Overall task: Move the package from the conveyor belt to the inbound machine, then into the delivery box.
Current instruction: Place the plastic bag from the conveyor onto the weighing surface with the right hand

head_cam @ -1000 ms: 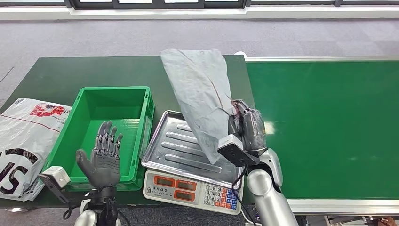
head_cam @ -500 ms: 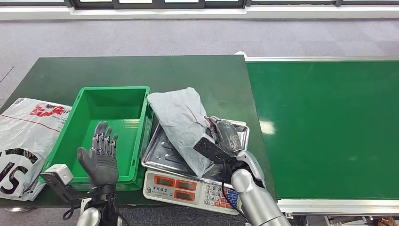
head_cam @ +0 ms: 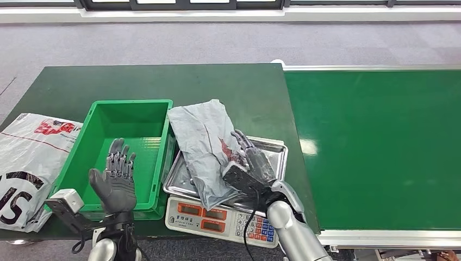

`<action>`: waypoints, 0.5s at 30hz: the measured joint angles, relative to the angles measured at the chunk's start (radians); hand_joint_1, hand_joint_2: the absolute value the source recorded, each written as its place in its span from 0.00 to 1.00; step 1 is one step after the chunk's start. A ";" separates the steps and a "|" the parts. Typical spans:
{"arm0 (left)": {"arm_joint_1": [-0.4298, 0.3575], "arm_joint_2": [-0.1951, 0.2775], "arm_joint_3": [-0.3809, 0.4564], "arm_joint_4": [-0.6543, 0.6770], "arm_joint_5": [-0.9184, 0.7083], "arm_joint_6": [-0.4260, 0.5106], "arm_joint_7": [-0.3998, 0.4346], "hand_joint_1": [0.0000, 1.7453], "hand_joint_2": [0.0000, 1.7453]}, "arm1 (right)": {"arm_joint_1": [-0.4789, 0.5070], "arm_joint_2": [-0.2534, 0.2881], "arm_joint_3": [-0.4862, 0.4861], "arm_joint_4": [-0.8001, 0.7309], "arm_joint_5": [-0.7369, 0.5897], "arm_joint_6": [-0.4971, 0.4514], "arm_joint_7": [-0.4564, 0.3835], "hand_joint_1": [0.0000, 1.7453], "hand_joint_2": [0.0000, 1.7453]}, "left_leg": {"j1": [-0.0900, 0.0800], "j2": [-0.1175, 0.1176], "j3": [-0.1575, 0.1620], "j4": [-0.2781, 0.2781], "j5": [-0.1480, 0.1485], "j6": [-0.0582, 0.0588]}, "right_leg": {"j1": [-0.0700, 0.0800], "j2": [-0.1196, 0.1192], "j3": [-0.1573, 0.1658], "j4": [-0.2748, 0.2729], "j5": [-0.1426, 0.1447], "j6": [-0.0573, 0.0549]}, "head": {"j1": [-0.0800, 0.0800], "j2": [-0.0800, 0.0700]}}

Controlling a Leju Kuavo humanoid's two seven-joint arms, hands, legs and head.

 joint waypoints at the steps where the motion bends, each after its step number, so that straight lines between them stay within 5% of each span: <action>1: 0.000 0.000 0.000 -0.002 -0.002 0.006 -0.005 0.00 0.00 | 0.012 -0.004 0.001 -0.031 -0.021 0.016 -0.013 0.00 1.00 | 0.000 0.000 0.000 0.000 0.000 0.000 | 0.000 0.000 0.000 0.000 0.000 0.000 | 0.000 0.000; 11: 0.003 0.000 0.001 -0.013 -0.025 0.058 -0.046 0.00 0.00 | 0.093 -0.053 0.002 -0.237 -0.171 0.141 -0.087 0.00 1.00 | 0.000 -0.001 0.000 0.000 0.000 0.000 | 0.000 -0.001 0.000 0.000 0.000 0.000 | 0.000 0.000; 15: 0.005 0.001 0.002 -0.016 -0.030 0.064 -0.052 0.00 0.00 | 0.117 -0.084 0.001 -0.299 -0.197 0.173 -0.045 0.00 1.00 | 0.000 -0.001 0.000 0.000 0.000 0.000 | 0.000 -0.001 0.000 0.000 0.000 0.000 | 0.000 0.000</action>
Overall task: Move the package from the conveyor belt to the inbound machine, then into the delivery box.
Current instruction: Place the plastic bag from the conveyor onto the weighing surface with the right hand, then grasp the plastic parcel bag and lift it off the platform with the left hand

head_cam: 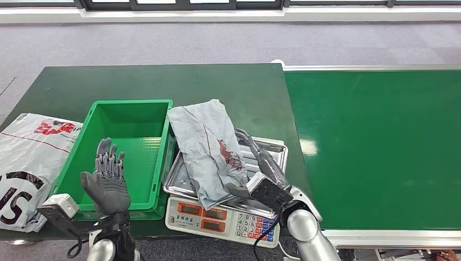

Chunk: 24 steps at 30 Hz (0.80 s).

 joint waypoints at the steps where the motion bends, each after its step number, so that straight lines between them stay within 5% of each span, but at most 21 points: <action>1: 0.001 0.001 0.000 -0.001 -0.012 0.006 0.000 0.00 0.00 | 0.004 -0.007 -0.002 -0.010 0.002 0.000 0.015 0.00 1.00 | 0.000 0.000 0.000 0.000 0.000 0.000 | 0.000 0.000 0.000 0.000 0.000 0.000 | 0.000 0.000; 6: 0.001 0.015 -0.007 -0.012 -0.183 0.036 0.039 0.00 0.00 | 0.035 -0.032 -0.021 -0.070 0.014 -0.006 0.041 0.00 1.00 | 0.000 0.000 0.000 0.000 0.000 0.000 | 0.000 0.000 0.000 0.000 0.000 0.000 | 0.000 0.000; 10: -0.031 0.043 -0.054 -0.003 -0.460 0.074 0.095 0.00 1.00 | 0.064 -0.042 -0.040 -0.141 -0.014 0.002 -0.039 0.00 1.00 | 0.000 0.000 -0.001 0.000 0.000 0.000 | 0.000 0.000 -0.002 0.000 0.000 0.000 | 0.000 0.000; 14: -0.211 0.077 -0.144 0.144 -0.776 0.161 0.148 0.00 1.00 | 0.078 -0.043 -0.048 -0.238 -0.120 0.101 -0.192 0.00 1.00 | 0.000 -0.002 -0.001 0.001 0.002 0.001 | 0.000 -0.003 -0.001 0.000 0.001 0.001 | 0.000 0.000; 19: -0.520 0.088 -0.290 0.514 -0.886 0.217 0.132 0.00 1.00 | 0.080 -0.047 -0.048 -0.294 -0.158 0.173 -0.255 0.00 1.00 | -0.001 -0.002 -0.002 0.001 0.006 0.001 | -0.001 -0.004 -0.001 0.000 0.007 0.001 | 0.000 0.000; 24: -0.642 0.088 -0.375 0.706 -0.905 0.233 0.133 0.00 1.00 | 0.080 -0.050 -0.048 -0.306 -0.157 0.185 -0.260 0.00 1.00 | -0.001 0.001 -0.002 0.001 0.006 0.001 | -0.001 0.000 -0.003 0.000 0.008 0.001 | 0.000 0.000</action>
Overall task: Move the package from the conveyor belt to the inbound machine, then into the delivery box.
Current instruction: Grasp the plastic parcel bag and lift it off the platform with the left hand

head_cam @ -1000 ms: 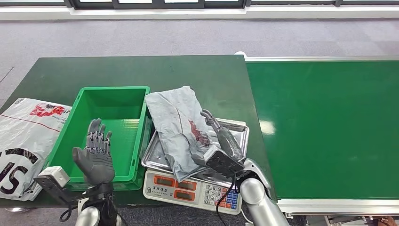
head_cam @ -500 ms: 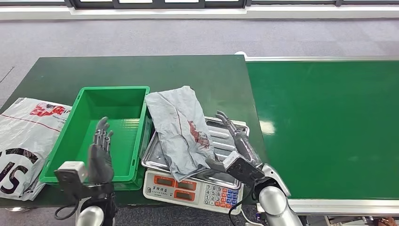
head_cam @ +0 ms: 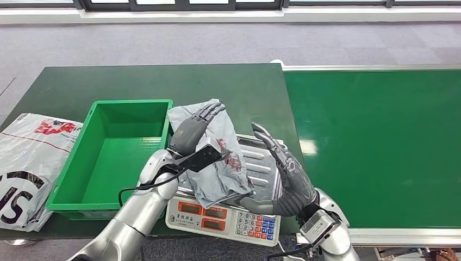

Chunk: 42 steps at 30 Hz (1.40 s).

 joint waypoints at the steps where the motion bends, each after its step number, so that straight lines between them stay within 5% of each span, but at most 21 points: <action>1: -0.014 0.000 -0.012 0.024 -0.006 -0.004 0.004 0.00 1.00 | -0.001 -0.001 0.000 -0.001 0.002 0.002 0.000 0.00 1.00 | 0.000 0.000 0.000 0.000 0.000 0.000 | 0.000 0.000 0.000 0.000 0.000 0.000 | 0.000 0.000; 15: -0.176 -0.040 -0.271 0.324 -0.115 -0.176 0.078 0.00 1.00 | -0.049 -0.002 0.010 0.016 -0.001 0.013 0.028 0.00 1.00 | 0.000 -0.001 -0.002 0.000 0.000 0.000 | 0.000 -0.001 -0.001 0.000 0.000 0.000 | 0.000 0.000; 24: -0.212 -0.038 -0.342 0.385 -0.124 -0.207 0.086 0.00 1.00 | -0.048 -0.002 0.010 0.018 0.002 0.017 0.027 0.00 1.00 | 0.000 -0.002 -0.002 0.000 0.000 0.000 | 0.000 -0.001 0.000 0.000 0.000 0.000 | 0.000 0.000; 28: -0.227 -0.030 -0.366 0.403 -0.129 -0.273 0.095 1.00 1.00 | -0.047 -0.002 0.010 0.023 0.005 0.023 0.025 0.00 1.00 | 0.000 -0.003 -0.001 0.000 0.000 0.000 | 0.000 -0.002 0.002 0.000 0.000 0.000 | 0.000 0.000; 32: -0.246 -0.004 -0.408 0.424 -0.153 -0.320 0.101 1.00 1.00 | -0.047 -0.002 0.012 0.041 0.013 0.019 0.011 0.00 1.00 | 0.000 -0.003 0.002 -0.001 0.000 0.000 | 0.000 -0.003 0.004 0.000 0.000 0.000 | 0.000 0.000; 42: -0.266 0.052 -0.426 0.411 -0.130 -0.239 0.163 1.00 1.00 | -0.048 0.001 0.015 0.055 0.015 -0.002 0.039 0.00 1.00 | 0.001 -0.002 0.002 -0.001 0.005 -0.002 | 0.001 -0.003 0.003 0.000 0.002 -0.001 | 0.000 0.000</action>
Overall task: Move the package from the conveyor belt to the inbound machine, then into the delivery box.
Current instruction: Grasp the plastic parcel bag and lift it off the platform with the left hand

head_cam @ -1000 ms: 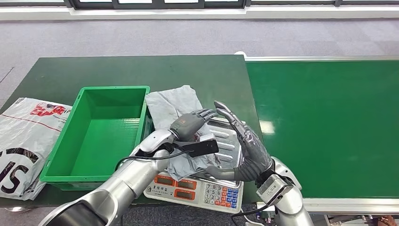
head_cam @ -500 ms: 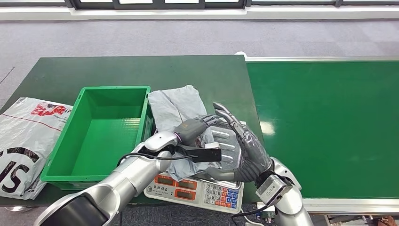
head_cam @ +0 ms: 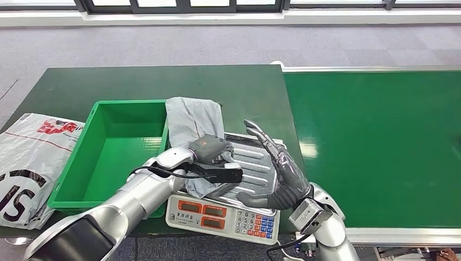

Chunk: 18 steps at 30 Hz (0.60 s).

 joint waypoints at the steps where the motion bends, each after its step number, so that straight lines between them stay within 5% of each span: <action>1: -0.001 0.005 0.000 -0.005 0.002 0.011 0.009 1.00 1.00 | -0.001 0.001 0.000 0.000 -0.001 -0.001 0.006 0.00 1.00 | 0.000 0.000 0.000 0.000 0.000 0.000 | 0.000 0.000 0.000 0.000 0.000 0.000 | 0.000 0.000; 10: 0.019 0.058 0.029 -0.122 -0.089 0.187 0.103 1.00 1.00 | 0.009 0.014 0.000 -0.013 -0.002 -0.002 0.029 0.00 1.00 | 0.000 -0.001 -0.005 0.000 0.001 0.000 | 0.000 0.000 -0.005 0.000 0.001 0.000 | 0.000 0.000; 15: 0.071 0.137 0.109 -0.362 -0.384 0.440 0.242 1.00 1.00 | 0.014 0.032 0.000 -0.034 0.006 -0.001 0.049 0.00 1.00 | 0.000 0.000 -0.007 0.000 0.001 0.000 | 0.000 0.001 -0.008 0.001 0.001 0.000 | 0.000 0.000; 18: 0.120 0.179 0.186 -0.523 -0.478 0.496 0.251 1.00 1.00 | 0.014 0.037 0.000 -0.040 0.006 -0.002 0.052 0.00 1.00 | 0.000 0.000 -0.008 0.000 0.001 0.000 | 0.000 0.001 -0.009 0.001 0.001 -0.001 | 0.000 0.000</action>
